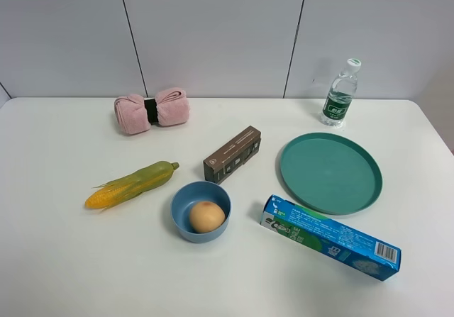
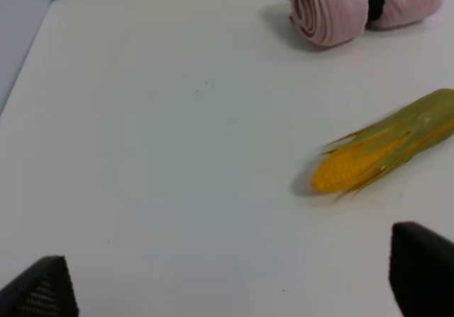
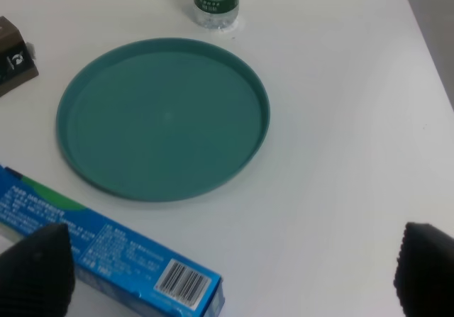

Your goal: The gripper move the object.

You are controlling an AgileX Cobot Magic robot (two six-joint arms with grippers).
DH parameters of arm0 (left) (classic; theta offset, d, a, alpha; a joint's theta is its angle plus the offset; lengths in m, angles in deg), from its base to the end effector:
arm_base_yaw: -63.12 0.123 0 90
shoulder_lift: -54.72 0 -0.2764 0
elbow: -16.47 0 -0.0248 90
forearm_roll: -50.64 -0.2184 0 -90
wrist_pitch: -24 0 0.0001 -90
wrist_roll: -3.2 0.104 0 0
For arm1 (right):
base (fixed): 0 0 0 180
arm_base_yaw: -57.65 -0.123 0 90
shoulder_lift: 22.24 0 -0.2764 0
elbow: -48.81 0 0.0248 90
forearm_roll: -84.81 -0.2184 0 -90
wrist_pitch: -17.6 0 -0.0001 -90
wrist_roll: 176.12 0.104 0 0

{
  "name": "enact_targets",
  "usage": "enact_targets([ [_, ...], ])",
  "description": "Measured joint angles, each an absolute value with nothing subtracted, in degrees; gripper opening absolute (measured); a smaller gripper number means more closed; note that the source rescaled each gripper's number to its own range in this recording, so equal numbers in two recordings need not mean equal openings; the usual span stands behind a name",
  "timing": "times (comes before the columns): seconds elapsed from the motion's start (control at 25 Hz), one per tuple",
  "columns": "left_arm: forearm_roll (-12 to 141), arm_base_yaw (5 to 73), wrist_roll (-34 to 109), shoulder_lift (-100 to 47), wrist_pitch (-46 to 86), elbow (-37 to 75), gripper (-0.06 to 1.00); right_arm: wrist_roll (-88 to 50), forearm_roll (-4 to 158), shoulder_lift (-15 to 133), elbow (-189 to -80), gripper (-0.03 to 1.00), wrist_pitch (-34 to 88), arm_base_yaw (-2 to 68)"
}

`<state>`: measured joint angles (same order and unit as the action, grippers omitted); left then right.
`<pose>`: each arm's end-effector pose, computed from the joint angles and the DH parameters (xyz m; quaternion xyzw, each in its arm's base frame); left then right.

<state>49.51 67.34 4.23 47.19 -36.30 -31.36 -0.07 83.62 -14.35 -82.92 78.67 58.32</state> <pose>-0.0148 0.0007 0.2587 -0.0240 0.8461 0.0342 0.5314 -0.0138 0.0021 0.2555 -0.0249 0.8533 -0.0106 0.5208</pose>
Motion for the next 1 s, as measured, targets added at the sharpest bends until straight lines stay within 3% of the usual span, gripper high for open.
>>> enact_targets([
  [1.0,49.51,67.34,4.23,47.19,-36.30,-31.36,1.00,5.28,84.81,-14.35,-82.63,0.82,78.72,58.32],
])
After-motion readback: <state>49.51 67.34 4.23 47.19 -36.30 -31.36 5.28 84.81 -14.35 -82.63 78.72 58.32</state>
